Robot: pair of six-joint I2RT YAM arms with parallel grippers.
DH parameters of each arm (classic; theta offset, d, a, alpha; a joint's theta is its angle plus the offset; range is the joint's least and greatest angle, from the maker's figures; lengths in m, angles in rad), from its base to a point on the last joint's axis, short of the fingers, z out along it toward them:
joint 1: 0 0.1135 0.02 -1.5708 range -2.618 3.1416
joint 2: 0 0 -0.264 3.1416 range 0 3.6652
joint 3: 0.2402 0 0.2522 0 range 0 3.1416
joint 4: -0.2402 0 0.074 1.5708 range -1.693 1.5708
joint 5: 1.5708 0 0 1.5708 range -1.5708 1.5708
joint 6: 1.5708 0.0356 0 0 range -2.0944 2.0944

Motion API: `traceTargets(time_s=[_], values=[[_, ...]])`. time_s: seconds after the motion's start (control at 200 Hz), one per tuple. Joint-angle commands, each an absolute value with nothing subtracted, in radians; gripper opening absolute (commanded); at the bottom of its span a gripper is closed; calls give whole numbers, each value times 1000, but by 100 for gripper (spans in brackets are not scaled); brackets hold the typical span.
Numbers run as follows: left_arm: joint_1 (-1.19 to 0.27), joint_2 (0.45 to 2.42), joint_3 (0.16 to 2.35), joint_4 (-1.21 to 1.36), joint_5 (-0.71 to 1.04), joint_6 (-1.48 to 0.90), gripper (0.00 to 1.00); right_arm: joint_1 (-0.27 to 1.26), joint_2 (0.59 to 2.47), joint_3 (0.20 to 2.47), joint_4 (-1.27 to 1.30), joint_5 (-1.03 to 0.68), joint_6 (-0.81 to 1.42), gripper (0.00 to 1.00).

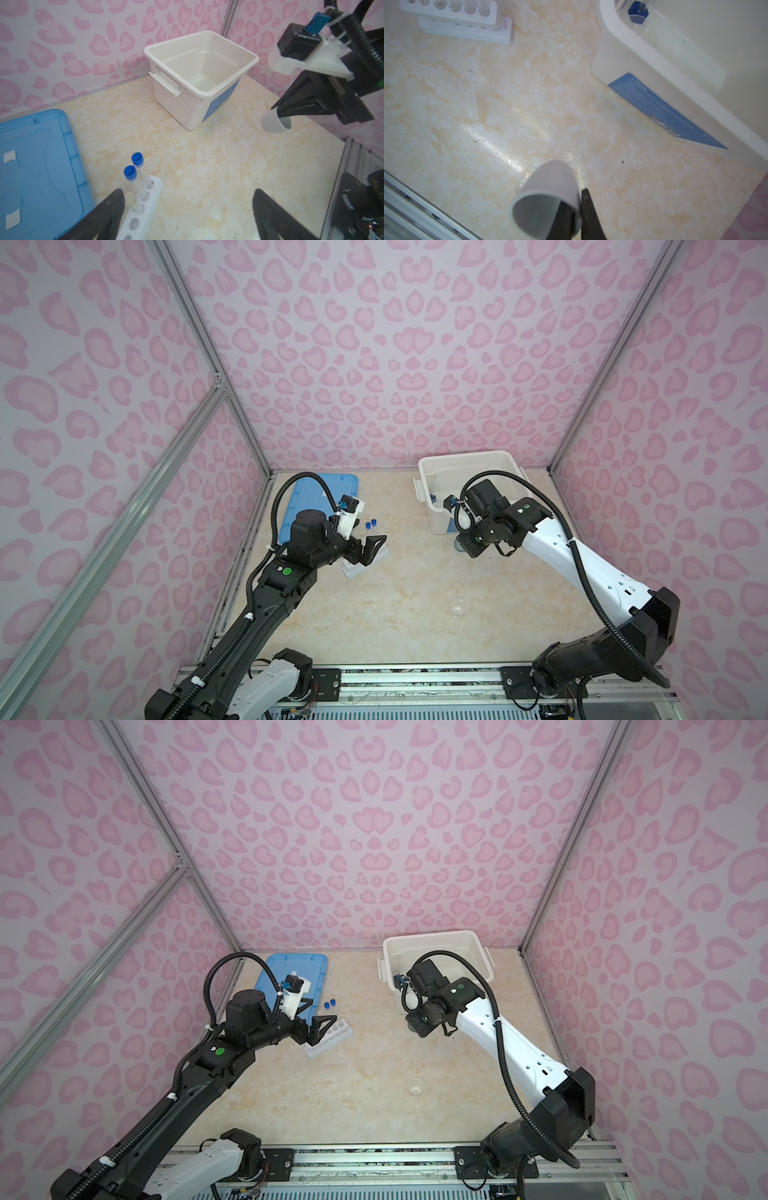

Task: Organize the chemistry lab equipment
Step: 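Lift the white cup with the right gripper and carry it over the bin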

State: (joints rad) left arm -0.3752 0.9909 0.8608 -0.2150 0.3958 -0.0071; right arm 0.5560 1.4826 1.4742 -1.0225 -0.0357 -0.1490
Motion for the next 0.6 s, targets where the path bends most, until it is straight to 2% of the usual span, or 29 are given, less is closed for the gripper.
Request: traceTargets(time_s=[0.0,0.595], values=[[-377,989,866,-197,413,-8,97,519,1506,1537,-1031,-1,-169,8],[-381,967,860,-207,386,-5,97,315,1675,1777,-893,-44,-208,8]])
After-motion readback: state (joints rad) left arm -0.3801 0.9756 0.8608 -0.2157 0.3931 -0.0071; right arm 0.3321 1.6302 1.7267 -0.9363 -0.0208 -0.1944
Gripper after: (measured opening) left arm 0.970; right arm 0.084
